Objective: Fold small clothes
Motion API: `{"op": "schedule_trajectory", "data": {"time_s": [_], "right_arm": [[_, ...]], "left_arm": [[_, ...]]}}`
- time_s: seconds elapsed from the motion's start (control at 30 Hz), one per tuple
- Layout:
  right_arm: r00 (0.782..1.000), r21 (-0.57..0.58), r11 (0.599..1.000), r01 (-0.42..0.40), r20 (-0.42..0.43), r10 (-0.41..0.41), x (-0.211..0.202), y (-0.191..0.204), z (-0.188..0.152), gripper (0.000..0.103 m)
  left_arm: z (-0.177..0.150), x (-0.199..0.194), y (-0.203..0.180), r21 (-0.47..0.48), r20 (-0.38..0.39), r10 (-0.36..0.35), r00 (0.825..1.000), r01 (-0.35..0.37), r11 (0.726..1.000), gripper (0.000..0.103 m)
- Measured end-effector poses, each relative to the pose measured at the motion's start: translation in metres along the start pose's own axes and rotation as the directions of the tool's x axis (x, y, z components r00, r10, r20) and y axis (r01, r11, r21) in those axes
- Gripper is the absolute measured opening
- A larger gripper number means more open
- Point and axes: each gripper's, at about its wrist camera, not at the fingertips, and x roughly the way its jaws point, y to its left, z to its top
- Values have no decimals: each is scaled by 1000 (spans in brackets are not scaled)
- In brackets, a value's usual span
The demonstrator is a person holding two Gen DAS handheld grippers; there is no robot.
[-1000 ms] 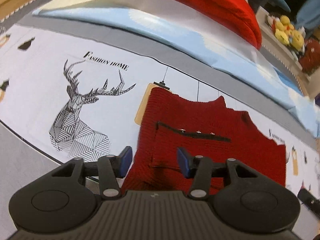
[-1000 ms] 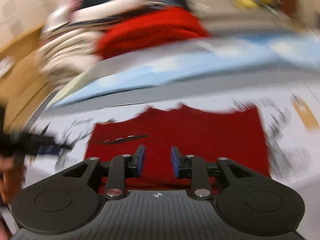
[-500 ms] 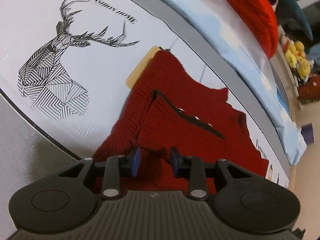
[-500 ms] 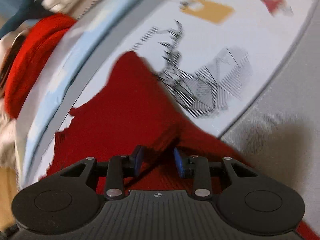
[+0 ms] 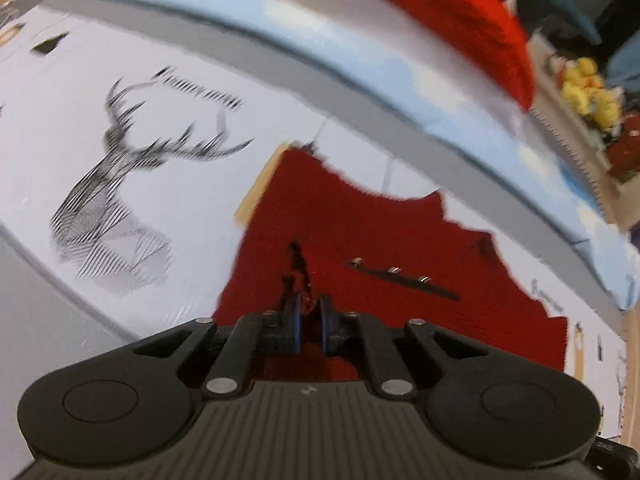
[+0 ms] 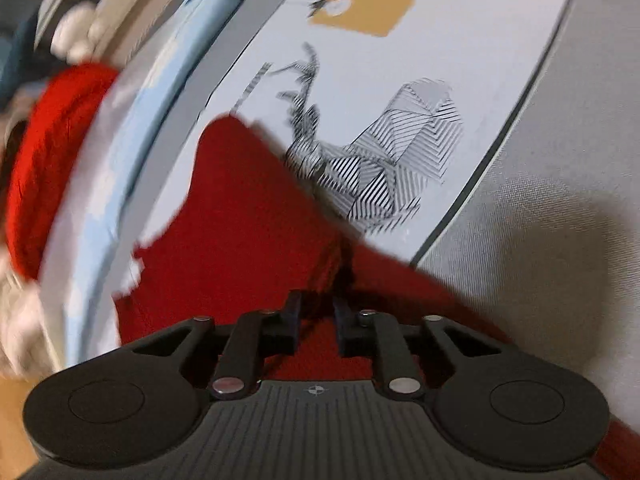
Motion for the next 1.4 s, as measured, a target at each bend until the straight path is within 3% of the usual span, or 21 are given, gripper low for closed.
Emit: {"op": "schedule_trajectory", "data": {"time_s": [0.03, 0.1, 0.13, 0.2, 0.27, 0.3, 0.37, 0.43, 0.5, 0.6, 0.73, 0.87, 0.93, 1.07, 1.17, 1.3, 1.4], "right_arm": [[1000, -50, 999, 10, 13, -9, -5, 9, -6, 19], [998, -160, 987, 4, 67, 7, -17, 29, -18, 19], [995, -205, 979, 6, 98, 15, -24, 33, -21, 19], [985, -284, 959, 4, 169, 46, -29, 46, -25, 19], [976, -320, 947, 28, 215, 44, -27, 49, -23, 22], [978, -321, 946, 36, 208, 33, -20, 46, -18, 25], [991, -299, 953, 57, 131, -18, 0, 33, -10, 27], [997, -247, 966, 70, 34, -64, 14, 18, -8, 28], [997, -223, 972, 77, 42, -69, 8, 14, -8, 30], [994, -287, 956, 67, 103, -38, -14, 24, -8, 29], [978, -323, 944, 70, 206, -2, -57, 32, 0, 30], [954, -365, 930, 41, 291, 72, -114, 38, -2, 30], [938, -375, 927, 7, 324, 124, -157, 32, -12, 31], [924, -445, 893, -65, 311, 222, -230, 13, -36, 36], [919, -515, 854, -73, 299, 259, -270, -18, -58, 40], [949, -495, 868, -39, 255, 188, -276, -78, -81, 41], [969, -483, 875, 29, 229, 94, -254, -122, -97, 41]], "left_arm": [[-1, -4, -3, 36, 34, 63, 997, -65, 997, 10], [-4, -17, -24, 190, 181, 175, 968, -209, 959, 11], [-6, -21, -34, 251, 220, 161, 962, -215, 944, 11], [-8, -20, -39, 282, 195, 61, 979, -116, 952, 11], [-10, -7, -34, 258, 115, 27, 993, -56, 965, 12], [-12, 6, -31, 251, 59, 54, 997, -67, 966, 14], [-16, 29, -21, 255, -39, 152, 988, -137, 957, 14], [-11, 20, -16, 217, -34, 130, 991, -120, 969, 14], [-2, -1, -19, 215, 4, 100, 995, -98, 972, 17], [6, -36, -23, 246, 85, 56, 995, -76, 966, 28], [7, -71, -18, 244, 150, 25, 988, -61, 968, 28], [-8, -127, -3, 319, 227, -30, 973, -45, 947, 28], [-20, -159, 5, 339, 241, -37, 970, -49, 939, 28], [-63, -222, 23, 420, 266, -75, 961, -46, 906, 28], [-110, -252, 45, 454, 241, -138, 961, 14, 891, 28], [-173, -242, 84, 425, 153, -146, 977, 69, 903, 28], [-201, -205, 113, 358, 15, -37, 999, 29, 933, 27]]}}
